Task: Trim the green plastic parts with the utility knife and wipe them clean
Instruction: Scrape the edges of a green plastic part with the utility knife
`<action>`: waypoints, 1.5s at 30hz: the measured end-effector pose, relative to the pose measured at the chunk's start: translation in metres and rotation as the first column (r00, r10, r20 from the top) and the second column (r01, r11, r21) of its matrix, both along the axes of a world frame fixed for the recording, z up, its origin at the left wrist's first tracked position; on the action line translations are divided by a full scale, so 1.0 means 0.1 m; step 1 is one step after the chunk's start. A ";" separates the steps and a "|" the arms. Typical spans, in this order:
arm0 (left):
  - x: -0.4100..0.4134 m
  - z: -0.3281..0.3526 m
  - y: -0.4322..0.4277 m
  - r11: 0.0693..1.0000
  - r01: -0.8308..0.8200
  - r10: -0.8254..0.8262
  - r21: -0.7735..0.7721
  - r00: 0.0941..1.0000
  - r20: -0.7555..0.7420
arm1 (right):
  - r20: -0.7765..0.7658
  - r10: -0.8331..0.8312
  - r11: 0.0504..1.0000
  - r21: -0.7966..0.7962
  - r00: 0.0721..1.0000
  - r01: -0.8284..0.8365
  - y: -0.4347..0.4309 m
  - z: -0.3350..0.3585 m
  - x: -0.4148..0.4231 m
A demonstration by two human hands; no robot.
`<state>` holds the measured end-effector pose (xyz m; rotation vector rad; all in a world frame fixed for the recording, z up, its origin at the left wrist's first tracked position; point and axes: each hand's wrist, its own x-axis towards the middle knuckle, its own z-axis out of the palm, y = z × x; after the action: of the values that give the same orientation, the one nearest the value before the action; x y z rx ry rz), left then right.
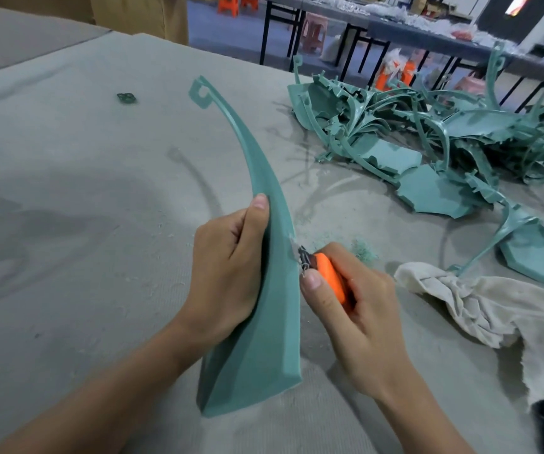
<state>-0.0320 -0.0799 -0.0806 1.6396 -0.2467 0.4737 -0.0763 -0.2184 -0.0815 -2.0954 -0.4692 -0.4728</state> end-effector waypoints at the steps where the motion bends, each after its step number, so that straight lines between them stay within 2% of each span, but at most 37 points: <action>1: 0.00 0.00 0.00 1.000 0.001 -0.001 -0.001 1.000 0.007 | 0.009 0.003 1.000 -0.006 1.000 -0.003 -0.01 0.01 0.00; 5: 0.00 0.02 0.01 0.999 0.034 -0.034 0.010 0.999 0.032 | 0.004 0.008 1.000 0.007 1.000 -0.008 -0.03 0.01 0.01; 10: -0.08 0.05 -0.03 0.984 0.175 -0.175 -0.042 0.985 -0.001 | -0.034 0.021 0.994 0.107 0.999 -0.017 -0.05 0.01 0.04; 17: -0.06 0.07 -0.02 0.992 0.076 -0.082 -0.098 0.995 -0.051 | 0.009 0.084 0.990 0.112 0.996 -0.084 -0.01 0.00 -0.01; 22: -0.12 0.08 -0.06 0.984 0.171 -0.173 -0.055 0.984 -0.042 | -0.059 0.010 0.980 0.197 0.998 0.002 -0.03 0.00 0.05; 26: -0.11 0.10 -0.05 0.979 0.162 -0.170 -0.121 0.984 -0.059 | 0.041 0.064 0.985 0.160 0.997 -0.070 -0.01 -0.02 0.02; 30: -0.14 0.09 -0.06 0.974 0.194 -0.201 -0.113 0.978 -0.056 | 0.028 0.016 0.984 0.178 0.999 -0.021 -0.01 0.01 0.05; 33: -0.13 0.09 -0.06 0.974 0.199 -0.204 -0.110 0.978 -0.044 | 0.079 0.052 0.987 0.147 0.996 -0.063 -0.02 0.00 0.02; 37: -0.13 0.09 -0.06 0.973 0.214 -0.217 -0.085 0.975 -0.036 | 0.055 0.016 0.988 0.153 0.998 -0.024 -0.03 0.01 0.04; 41: -0.11 0.09 -0.04 0.976 0.207 -0.209 -0.061 0.978 -0.016 | 0.056 0.075 0.986 0.146 0.996 -0.083 -0.06 -0.01 0.02; 45: -0.10 0.08 -0.03 0.975 0.220 -0.221 -0.039 0.975 -0.027 | 0.037 0.033 0.989 0.145 0.999 -0.038 -0.07 0.01 0.05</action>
<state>-0.0422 -0.0829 -0.0725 1.5622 -0.3906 0.2822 -0.0718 -0.2253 -0.0802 -1.9386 -0.4771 -0.5084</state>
